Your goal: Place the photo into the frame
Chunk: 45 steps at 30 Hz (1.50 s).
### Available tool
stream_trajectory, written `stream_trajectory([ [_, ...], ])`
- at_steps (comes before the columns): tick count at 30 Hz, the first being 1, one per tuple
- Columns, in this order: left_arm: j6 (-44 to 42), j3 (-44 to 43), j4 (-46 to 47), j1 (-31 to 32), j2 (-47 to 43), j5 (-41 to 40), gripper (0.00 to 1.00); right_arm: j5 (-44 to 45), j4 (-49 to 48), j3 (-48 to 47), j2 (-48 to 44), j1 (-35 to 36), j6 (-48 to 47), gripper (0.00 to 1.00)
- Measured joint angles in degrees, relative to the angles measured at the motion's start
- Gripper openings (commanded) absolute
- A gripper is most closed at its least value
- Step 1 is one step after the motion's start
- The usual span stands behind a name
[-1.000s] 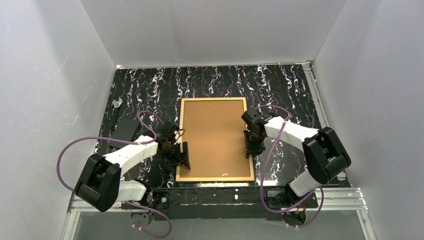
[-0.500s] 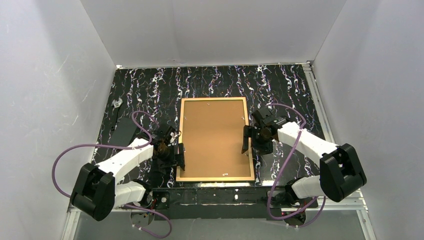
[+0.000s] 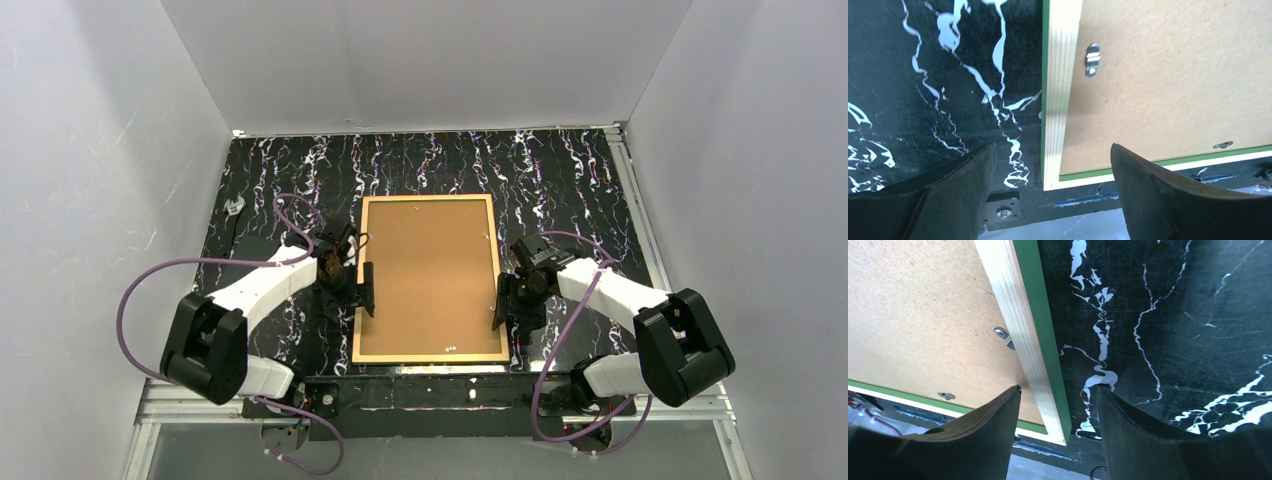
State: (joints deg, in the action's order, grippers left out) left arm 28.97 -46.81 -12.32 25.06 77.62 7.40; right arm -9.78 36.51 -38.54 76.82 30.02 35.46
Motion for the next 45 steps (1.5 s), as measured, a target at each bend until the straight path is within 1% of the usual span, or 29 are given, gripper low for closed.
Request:
stream_trajectory([
  [4, -0.7, -3.1, 0.2, 0.0, 3.7, -0.1, 0.77, -0.9, -0.8, 0.6, -0.1, 0.0, 0.4, 0.54],
  [6, -1.0, -4.4, 0.3, 0.0, 5.5, -0.4, 0.75, -1.0, -1.1, 0.8, -0.1, 0.0, 0.4, 0.51],
  [11, -1.9, -6.9, 0.7, 0.0, 10.0, -1.2, 0.72, -1.6, -2.0, 0.9, 0.2, 0.0, 0.4, 0.4],
  [14, -2.4, -7.6, 1.3, 0.0, 12.0, -1.6, 0.7, -2.2, -2.4, 0.9, 0.2, 0.0, 0.5, 0.38],
  [17, -2.6, -8.2, 1.9, 0.0, 13.5, -1.7, 0.68, -2.4, -2.6, 0.9, 0.3, 0.0, 0.5, 0.32],
  [27, -3.8, -10.5, 3.0, 0.0, 16.6, -3.0, 0.6, -2.6, -2.5, 0.9, 0.5, 0.0, 0.3, 0.32],
  [29, -4.2, -11.0, 2.9, 0.0, 17.2, -3.3, 0.58, -2.7, -2.5, 0.9, 0.5, 0.0, 0.2, 0.32],
  [30, -4.3, -11.1, 3.0, 0.0, 17.5, -3.5, 0.53, -2.8, -2.5, 0.9, 0.5, 0.0, 0.2, 0.32],
  [32, -4.5, -11.3, 3.0, 0.0, 17.8, -3.7, 0.37, -2.8, -2.5, 0.9, 0.5, -0.1, 0.2, 0.31],
  [33, -4.8, -11.3, 2.9, 0.0, 17.8, -3.8, 0.31, -2.8, -2.5, 0.9, 0.5, -0.1, 0.1, 0.31],
  [35, -5.1, -11.4, 3.0, 0.0, 17.8, -3.6, 0.21, -2.9, -2.5, 0.9, 0.6, -0.1, 0.1, 0.31],
  [37, -5.3, -11.5, 2.7, 0.0, 17.8, -3.7, 0.18, -3.1, -2.5, 0.9, 0.6, -0.1, 0.1, 0.31],
  [39, -5.4, -11.6, 2.5, -0.2, 17.8, -3.5, 0.11, -3.1, -2.6, 0.9, 0.7, -0.1, 0.1, 0.31],
  [41, -5.4, -11.6, 2.5, -0.3, 17.8, -3.5, 0.07, -3.2, -2.6, 0.9, 0.8, -0.1, 0.1, 0.31],
  [45, -5.4, -11.6, 2.5, -0.3, 17.8, -3.5, 0.01, -3.3, -2.6, 0.9, 0.8, -0.1, 0.1, 0.31],
])
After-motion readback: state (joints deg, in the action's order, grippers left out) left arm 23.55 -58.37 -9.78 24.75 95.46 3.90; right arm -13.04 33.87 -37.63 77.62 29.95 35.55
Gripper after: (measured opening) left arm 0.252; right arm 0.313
